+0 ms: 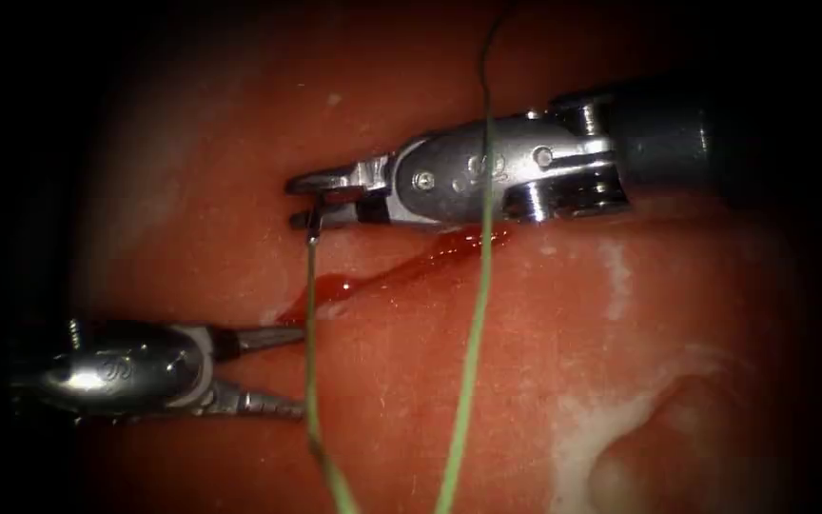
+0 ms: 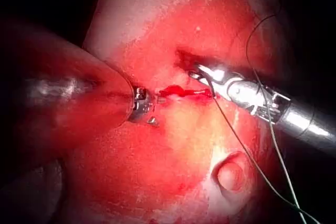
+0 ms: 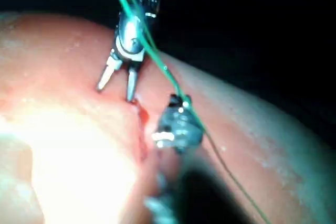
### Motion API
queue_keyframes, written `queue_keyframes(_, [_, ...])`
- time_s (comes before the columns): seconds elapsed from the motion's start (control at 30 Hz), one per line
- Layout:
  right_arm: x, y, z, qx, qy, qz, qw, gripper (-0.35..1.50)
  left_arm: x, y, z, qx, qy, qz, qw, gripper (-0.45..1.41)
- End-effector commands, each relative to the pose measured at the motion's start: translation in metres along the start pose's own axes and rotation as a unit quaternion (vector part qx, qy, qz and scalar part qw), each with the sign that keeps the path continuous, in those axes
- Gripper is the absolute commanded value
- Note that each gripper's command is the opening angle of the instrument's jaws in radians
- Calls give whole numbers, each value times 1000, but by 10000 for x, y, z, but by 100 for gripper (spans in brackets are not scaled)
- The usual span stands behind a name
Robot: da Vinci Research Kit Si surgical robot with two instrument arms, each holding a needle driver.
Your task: Wound Closure
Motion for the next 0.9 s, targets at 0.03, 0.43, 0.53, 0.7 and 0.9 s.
queue_keyframes(0.03, [3,3,10,-2,3,1,1000,-35,-4,3,8,-3,0,0,1000,60])
queue_keyframes(0.43, [18,13,9,-18,22,-61,998,-35,-6,4,9,-3,-2,1,1000,60])
queue_keyframes(0.53, [19,13,8,-20,23,-73,997,-35,-6,4,9,-3,-2,1,1000,60])
queue_keyframes(0.7, [20,15,7,-22,25,-83,996,-35,-6,4,9,-3,-2,1,1000,60])
queue_keyframes(0.9, [25,19,4,-30,30,-95,995,-35,-6,4,9,-3,-2,-2,1000,60])
